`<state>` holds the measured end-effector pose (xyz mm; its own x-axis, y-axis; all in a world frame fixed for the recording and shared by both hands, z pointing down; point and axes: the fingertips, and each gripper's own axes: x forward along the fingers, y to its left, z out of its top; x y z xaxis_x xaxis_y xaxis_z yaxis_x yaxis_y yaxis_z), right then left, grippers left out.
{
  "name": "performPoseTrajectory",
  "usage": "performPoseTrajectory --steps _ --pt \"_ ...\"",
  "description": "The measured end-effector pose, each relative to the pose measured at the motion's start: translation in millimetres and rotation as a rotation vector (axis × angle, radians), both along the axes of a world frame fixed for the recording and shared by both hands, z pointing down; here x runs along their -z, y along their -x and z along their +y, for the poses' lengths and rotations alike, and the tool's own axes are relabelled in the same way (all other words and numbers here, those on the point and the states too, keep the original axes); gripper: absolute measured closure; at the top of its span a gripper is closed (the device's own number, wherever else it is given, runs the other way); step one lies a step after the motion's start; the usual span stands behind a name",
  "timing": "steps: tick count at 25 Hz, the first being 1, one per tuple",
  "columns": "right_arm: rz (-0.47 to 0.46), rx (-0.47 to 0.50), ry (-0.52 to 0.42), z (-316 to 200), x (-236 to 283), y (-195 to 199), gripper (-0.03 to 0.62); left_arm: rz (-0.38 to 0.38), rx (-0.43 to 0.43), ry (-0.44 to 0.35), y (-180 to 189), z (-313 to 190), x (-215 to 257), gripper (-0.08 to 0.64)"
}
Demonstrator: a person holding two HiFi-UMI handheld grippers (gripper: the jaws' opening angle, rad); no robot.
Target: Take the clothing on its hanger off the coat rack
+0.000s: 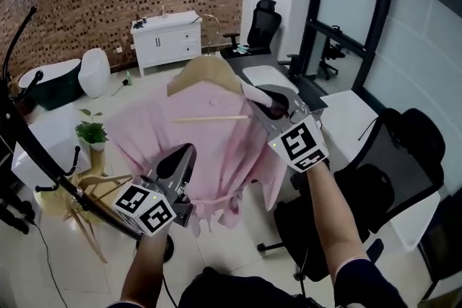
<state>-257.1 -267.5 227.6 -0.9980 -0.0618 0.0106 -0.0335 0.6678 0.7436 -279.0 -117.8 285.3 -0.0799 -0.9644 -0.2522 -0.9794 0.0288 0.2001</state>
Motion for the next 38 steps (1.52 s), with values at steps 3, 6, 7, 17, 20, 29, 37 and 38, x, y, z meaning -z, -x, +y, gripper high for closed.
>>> performPoseTrajectory --steps 3,6,7,17,20,29,37,38 --pt "0.015 -0.076 -0.008 -19 1 -46 0.508 0.019 -0.066 0.015 -35 -20 -4 0.548" --pt "0.038 -0.149 -0.016 -33 -4 -91 0.508 0.039 -0.121 0.020 -67 -33 -9 0.548" --pt "0.042 -0.172 -0.017 -37 -5 -105 0.508 0.041 -0.141 0.021 -77 -37 -10 0.548" --pt "0.028 -0.462 0.008 -95 -8 -252 0.508 0.044 -0.397 0.039 -183 -97 -24 0.548" --pt "0.016 -0.549 0.005 -114 -2 -291 0.508 0.050 -0.474 0.052 -211 -119 -27 0.548" --pt "-0.020 -0.811 -0.029 -178 31 -400 0.508 0.025 -0.721 0.071 -280 -189 -29 0.548" --pt "-0.019 -1.025 -0.039 -213 38 -465 0.508 0.043 -0.891 0.088 -305 -242 -45 0.548" --pt "-0.020 -1.049 -0.039 -215 38 -474 0.508 0.042 -0.913 0.090 -310 -247 -48 0.548"
